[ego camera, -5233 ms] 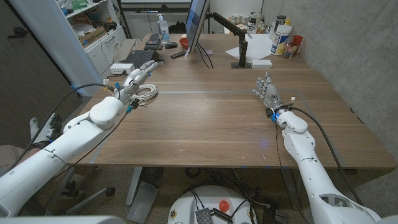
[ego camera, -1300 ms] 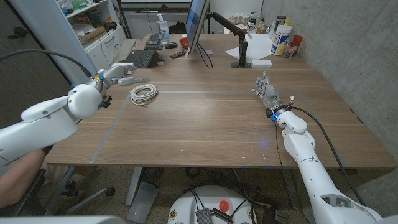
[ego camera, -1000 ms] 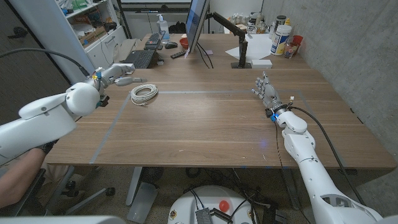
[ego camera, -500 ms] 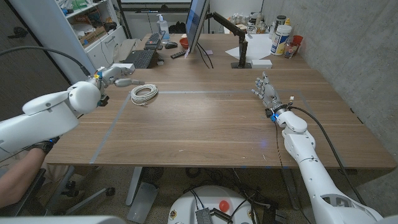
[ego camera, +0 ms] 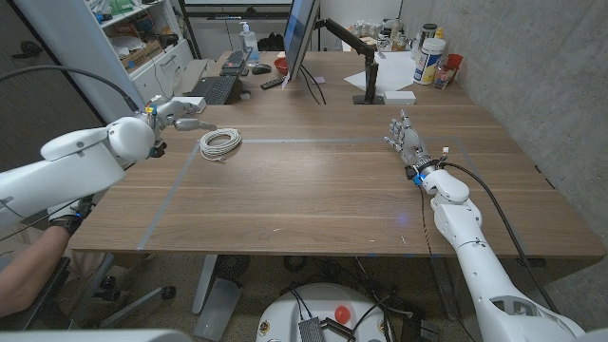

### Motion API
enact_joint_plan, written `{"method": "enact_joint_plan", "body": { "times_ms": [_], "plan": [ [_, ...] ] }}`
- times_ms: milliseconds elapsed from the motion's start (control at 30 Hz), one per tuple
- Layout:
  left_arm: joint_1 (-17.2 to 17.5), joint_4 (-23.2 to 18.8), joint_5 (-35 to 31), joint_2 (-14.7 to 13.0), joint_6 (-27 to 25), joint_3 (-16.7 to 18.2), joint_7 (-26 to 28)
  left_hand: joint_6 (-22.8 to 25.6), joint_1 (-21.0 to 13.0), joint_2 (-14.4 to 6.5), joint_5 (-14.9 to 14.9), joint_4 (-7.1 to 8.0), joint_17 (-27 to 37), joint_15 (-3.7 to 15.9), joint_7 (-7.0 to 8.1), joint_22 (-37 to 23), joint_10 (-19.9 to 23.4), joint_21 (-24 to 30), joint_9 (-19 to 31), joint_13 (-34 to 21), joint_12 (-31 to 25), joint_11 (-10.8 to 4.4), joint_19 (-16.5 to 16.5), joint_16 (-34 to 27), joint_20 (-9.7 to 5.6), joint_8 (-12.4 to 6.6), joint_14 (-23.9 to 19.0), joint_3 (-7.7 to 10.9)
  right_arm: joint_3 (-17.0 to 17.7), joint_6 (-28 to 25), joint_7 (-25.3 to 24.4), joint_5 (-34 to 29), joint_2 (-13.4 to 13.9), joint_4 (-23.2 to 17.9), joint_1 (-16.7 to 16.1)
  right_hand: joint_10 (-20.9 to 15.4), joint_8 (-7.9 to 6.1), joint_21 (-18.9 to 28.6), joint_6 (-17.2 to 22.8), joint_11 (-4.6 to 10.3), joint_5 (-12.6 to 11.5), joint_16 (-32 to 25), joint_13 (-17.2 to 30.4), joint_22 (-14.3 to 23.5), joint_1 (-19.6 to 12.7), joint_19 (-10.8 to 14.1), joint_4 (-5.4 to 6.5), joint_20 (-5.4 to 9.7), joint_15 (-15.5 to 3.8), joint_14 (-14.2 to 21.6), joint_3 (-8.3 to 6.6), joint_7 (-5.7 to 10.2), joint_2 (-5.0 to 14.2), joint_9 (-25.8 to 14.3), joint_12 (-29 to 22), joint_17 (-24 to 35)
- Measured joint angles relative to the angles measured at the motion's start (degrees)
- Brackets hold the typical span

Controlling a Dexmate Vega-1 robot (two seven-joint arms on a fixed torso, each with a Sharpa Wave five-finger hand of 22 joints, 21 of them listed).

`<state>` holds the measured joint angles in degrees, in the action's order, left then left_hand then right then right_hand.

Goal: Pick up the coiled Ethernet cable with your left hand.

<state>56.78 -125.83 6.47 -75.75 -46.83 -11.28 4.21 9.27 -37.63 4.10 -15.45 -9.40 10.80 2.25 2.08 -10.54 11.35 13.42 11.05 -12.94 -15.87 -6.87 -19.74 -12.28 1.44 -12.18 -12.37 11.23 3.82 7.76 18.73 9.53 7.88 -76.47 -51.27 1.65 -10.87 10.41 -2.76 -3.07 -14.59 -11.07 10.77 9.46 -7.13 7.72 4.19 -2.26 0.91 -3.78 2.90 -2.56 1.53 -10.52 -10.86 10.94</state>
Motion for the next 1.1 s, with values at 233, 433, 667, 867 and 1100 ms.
{"method": "enact_joint_plan", "body": {
  "times_ms": [233,433,667,867,1100],
  "plan": [
    [-5.06,0.88,0.48,0.73,-1.45,-3.90,-1.58,0.78,-0.55,-0.29,0.04,0.00,0.23,-0.01,-0.02,-0.27,0.91,0.00,0.03,-0.27,-0.05,-0.31,-0.95,-0.25,-0.33,-0.40,-0.99,0.00,0.01,-0.03,0.02,0.02,-0.01,0.12,0.05,0.00,0.00,0.00,0.00,0.00,0.00,0.00,0.00,0.00,0.00,0.00,0.00,0.00,0.00,0.00,0.00,0.00,0.00,0.00,0.00,0.00],
    [-11.16,1.75,0.43,1.85,-3.73,-8.85,-4.42,1.80,-0.86,-0.19,0.11,0.24,0.28,0.14,0.19,-0.27,1.56,0.00,0.02,-0.53,-0.45,-0.49,-1.28,-0.25,-0.18,-0.70,-1.47,0.23,0.07,-0.08,0.05,0.05,-0.05,0.33,0.17,0.00,0.00,0.00,-0.21,0.00,0.00,0.00,0.00,0.00,0.00,0.00,0.00,0.00,0.00,0.00,0.00,0.21,0.00,0.00,0.00,0.00],
    [-14.72,2.24,-0.32,2.51,-5.05,-11.89,-6.22,2.08,-0.86,-0.19,0.51,0.49,0.48,0.14,0.47,-0.27,1.79,0.00,0.29,-0.53,-0.57,-0.56,-1.26,-0.71,-0.19,-0.85,-1.47,-0.02,0.16,-0.13,0.10,0.13,-0.08,0.43,0.25,0.00,0.00,0.00,-0.21,0.00,0.00,0.00,0.00,0.00,0.00,0.00,0.00,0.00,0.00,0.00,0.00,0.21,0.00,0.00,0.00,0.00],
    [-15.58,2.55,-1.66,2.76,-5.21,-13.34,-6.42,3.77,-0.86,-0.19,0.83,0.72,0.55,0.01,1.54,-0.26,2.81,0.00,0.29,-0.80,-0.93,-1.56,-1.66,-0.72,-0.59,-1.39,-2.45,-0.25,0.27,-0.19,0.13,0.17,-0.12,0.49,0.29,0.00,0.00,0.00,-0.21,0.00,0.00,0.00,0.00,0.00,0.00,0.00,0.00,0.00,0.00,0.00,0.00,0.21,0.00,0.00,0.00,0.00],
    [-15.83,2.93,-4.61,2.63,-2.65,-14.47,-5.41,4.94,-1.12,0.04,0.83,0.71,0.55,0.04,1.95,-0.26,3.88,0.00,0.29,-1.07,-1.31,-2.03,-2.15,-1.05,-1.08,-1.63,-3.20,-0.25,0.34,-0.20,0.13,0.17,-0.15,0.55,0.31,0.13,0.00,0.00,-0.21,-0.12,0.00,0.00,0.00,0.00,0.00,0.00,0.00,0.00,0.00,0.00,0.00,0.21,0.00,0.00,0.00,0.00]
  ]
}}
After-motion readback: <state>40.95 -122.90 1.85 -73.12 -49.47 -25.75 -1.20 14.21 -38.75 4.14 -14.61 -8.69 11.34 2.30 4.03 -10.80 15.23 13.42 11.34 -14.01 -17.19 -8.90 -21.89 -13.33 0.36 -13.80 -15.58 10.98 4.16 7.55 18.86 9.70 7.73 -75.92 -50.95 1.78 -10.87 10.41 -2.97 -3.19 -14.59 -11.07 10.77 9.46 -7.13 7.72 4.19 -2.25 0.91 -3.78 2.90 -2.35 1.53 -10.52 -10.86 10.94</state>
